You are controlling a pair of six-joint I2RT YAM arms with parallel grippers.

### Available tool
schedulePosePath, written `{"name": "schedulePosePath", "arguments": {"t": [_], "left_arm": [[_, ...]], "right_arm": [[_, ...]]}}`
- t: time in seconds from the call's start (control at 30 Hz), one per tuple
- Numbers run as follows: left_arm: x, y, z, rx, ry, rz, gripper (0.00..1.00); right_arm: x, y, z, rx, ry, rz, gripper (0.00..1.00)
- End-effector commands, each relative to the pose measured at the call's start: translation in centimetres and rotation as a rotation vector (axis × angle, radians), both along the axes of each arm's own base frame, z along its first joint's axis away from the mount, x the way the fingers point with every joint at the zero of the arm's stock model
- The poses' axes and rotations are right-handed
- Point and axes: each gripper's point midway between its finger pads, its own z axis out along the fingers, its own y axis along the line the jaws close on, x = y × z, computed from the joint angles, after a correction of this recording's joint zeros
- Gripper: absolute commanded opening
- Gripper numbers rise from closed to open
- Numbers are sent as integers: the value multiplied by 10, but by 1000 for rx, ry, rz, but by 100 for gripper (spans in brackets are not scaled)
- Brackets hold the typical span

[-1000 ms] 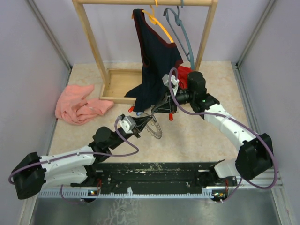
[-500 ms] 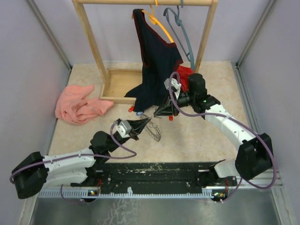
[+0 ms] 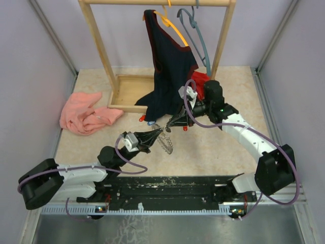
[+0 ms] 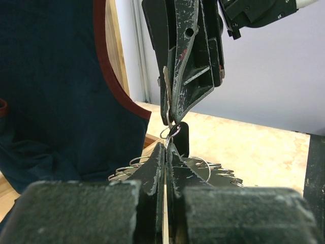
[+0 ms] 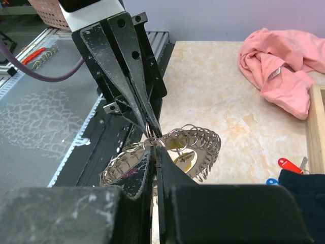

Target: Remove the keys from the keyring

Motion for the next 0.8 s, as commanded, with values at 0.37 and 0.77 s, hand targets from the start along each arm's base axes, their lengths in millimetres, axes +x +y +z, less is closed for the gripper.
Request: {"name": "schedulePosePath", "arguments": {"t": [0.37, 0.77], "left_arm": [[-14, 21, 54, -357, -19, -85, 0], [-3, 41, 71, -453, 3, -6, 0]], "right_arm": [[7, -3, 4, 47, -33, -17, 0], [7, 2, -13, -11, -80, -40, 0]]}}
